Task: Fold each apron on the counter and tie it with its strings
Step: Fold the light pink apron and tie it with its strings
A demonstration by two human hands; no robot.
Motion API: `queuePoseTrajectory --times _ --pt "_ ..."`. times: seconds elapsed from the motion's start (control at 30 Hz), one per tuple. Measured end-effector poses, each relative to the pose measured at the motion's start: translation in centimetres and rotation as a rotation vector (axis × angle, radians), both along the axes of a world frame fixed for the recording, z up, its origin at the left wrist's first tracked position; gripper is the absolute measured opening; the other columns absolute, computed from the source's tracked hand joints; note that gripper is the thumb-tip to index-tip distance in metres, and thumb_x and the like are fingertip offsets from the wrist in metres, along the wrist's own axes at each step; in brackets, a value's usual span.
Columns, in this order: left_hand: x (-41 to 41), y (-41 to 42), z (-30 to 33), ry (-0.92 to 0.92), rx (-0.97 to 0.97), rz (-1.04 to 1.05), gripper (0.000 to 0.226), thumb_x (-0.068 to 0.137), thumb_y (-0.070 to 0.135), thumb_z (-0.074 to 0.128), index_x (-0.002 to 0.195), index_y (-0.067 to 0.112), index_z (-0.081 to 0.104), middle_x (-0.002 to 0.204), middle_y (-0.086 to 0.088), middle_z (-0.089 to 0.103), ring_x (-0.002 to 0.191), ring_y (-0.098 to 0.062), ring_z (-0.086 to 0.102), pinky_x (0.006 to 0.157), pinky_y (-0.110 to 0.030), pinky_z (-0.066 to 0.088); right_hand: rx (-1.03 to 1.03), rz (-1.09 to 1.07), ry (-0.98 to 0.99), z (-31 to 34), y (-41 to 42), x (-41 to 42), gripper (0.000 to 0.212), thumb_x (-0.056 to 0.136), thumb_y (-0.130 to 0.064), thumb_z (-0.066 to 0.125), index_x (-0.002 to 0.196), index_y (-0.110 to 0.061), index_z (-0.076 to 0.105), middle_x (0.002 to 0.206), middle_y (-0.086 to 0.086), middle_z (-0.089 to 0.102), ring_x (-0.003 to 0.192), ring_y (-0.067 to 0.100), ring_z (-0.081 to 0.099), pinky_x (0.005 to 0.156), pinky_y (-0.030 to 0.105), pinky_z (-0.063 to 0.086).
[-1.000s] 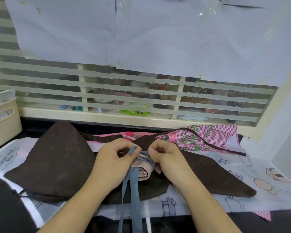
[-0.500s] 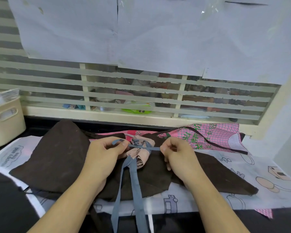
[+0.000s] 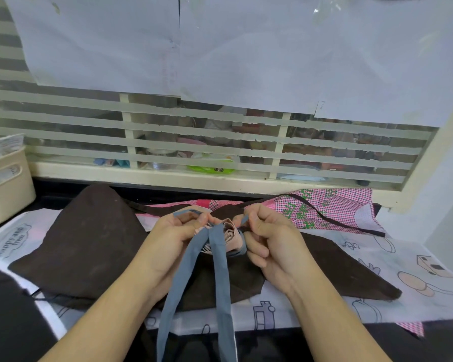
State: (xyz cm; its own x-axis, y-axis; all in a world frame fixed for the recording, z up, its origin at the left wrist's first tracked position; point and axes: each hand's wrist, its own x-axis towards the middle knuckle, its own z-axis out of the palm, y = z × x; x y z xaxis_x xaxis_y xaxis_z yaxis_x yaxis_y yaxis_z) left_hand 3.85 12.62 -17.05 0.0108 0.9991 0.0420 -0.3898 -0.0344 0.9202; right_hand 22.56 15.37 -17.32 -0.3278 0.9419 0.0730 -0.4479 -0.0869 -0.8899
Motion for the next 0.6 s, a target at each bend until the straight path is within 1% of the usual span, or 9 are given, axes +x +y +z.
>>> queuePoseTrajectory --times 0.07,0.13,0.27,0.33,0.4,0.43,0.47,0.53,0.6 --pt "-0.2 0.4 -0.3 -0.064 -0.035 0.037 0.018 0.098 -0.007 0.056 0.087 -0.003 0.069 0.080 -0.014 0.071 0.071 -0.018 0.072 0.064 -0.025 0.060 0.007 0.009 0.024 -0.2 0.1 -0.1 0.024 0.106 0.001 0.040 0.089 -0.006 0.055 0.082 0.013 0.062 0.041 0.009 0.026 0.033 0.020 0.025" --pt "-0.3 0.8 -0.6 -0.089 -0.036 0.078 0.018 0.099 -0.007 0.054 0.087 -0.006 0.067 0.079 -0.015 0.072 0.069 -0.018 0.073 0.062 -0.024 0.059 0.010 -0.005 0.043 -0.3 0.4 -0.2 0.026 0.105 0.003 0.039 0.086 -0.008 0.053 0.076 0.012 0.056 0.043 0.009 0.026 0.035 0.021 0.028" --pt "-0.4 0.9 -1.0 -0.026 -0.010 0.096 0.021 0.101 -0.003 0.053 0.088 -0.008 0.068 0.079 -0.016 0.073 0.069 -0.020 0.072 0.061 -0.023 0.058 0.013 -0.072 0.010 -0.5 0.6 -0.2 0.030 0.105 0.006 0.038 0.083 -0.008 0.053 0.072 0.010 0.053 0.044 0.010 0.027 0.038 0.022 0.032" --pt "-0.3 0.8 -1.2 0.054 -0.013 0.059 0.027 0.103 0.002 0.054 0.086 -0.004 0.074 0.087 -0.021 0.074 0.077 -0.026 0.072 0.068 -0.029 0.060 0.056 -0.109 -0.080 -0.8 0.4 -0.3 0.030 0.105 0.006 0.040 0.082 -0.008 0.053 0.072 0.009 0.053 0.045 0.012 0.028 0.039 0.024 0.034" --pt "-0.1 0.8 -1.6 0.108 -0.014 0.004 0.035 0.105 0.007 0.054 0.080 0.006 0.079 0.093 -0.024 0.075 0.083 -0.036 0.068 0.082 -0.040 0.059 0.113 -0.145 -0.189 -1.0 0.4 -0.4 0.026 0.106 0.003 0.044 0.085 -0.008 0.054 0.069 0.007 0.050 0.046 0.013 0.031 0.041 0.027 0.036" --pt "-0.1 0.7 -1.7 0.154 -0.004 -0.013 0.035 0.106 0.010 0.054 0.081 0.007 0.078 0.091 -0.022 0.075 0.082 -0.037 0.065 0.085 -0.044 0.055 0.141 -0.161 -0.255 -1.1 0.4 -0.5 0.022 0.106 0.002 0.046 0.088 -0.008 0.055 0.067 0.006 0.049 0.045 0.014 0.033 0.041 0.027 0.037" --pt "0.0 0.8 -1.8 0.234 0.028 -0.017 0.032 0.106 0.012 0.054 0.083 0.007 0.075 0.086 -0.019 0.074 0.080 -0.035 0.062 0.084 -0.043 0.052 0.166 -0.170 -0.317 -1.2 0.4 -0.6 0.019 0.106 0.000 0.048 0.092 -0.008 0.056 0.065 0.004 0.048 0.045 0.014 0.036 0.042 0.028 0.037" --pt "-0.1 1.1 -2.0 0.458 0.134 -0.004 0.023 0.106 0.013 0.058 0.088 0.005 0.070 0.077 -0.009 0.073 0.074 -0.027 0.063 0.080 -0.036 0.052 0.203 -0.169 -0.407 -1.4 0.4 -0.9 0.012 0.106 -0.002 0.050 0.101 -0.009 0.059 0.063 0.001 0.047 0.045 0.015 0.038 0.042 0.029 0.038" --pt "0.0 1.2 -2.3 0.620 0.213 0.008 0.017 0.103 0.012 0.062 0.089 0.009 0.072 0.071 -0.006 0.071 0.067 -0.017 0.063 0.073 -0.030 0.052 0.239 -0.161 -0.471 -1.3 0.3 -1.2 0.009 0.106 -0.007 0.053 0.107 -0.012 0.061 0.064 0.002 0.047 0.047 0.016 0.039 0.043 0.029 0.039"
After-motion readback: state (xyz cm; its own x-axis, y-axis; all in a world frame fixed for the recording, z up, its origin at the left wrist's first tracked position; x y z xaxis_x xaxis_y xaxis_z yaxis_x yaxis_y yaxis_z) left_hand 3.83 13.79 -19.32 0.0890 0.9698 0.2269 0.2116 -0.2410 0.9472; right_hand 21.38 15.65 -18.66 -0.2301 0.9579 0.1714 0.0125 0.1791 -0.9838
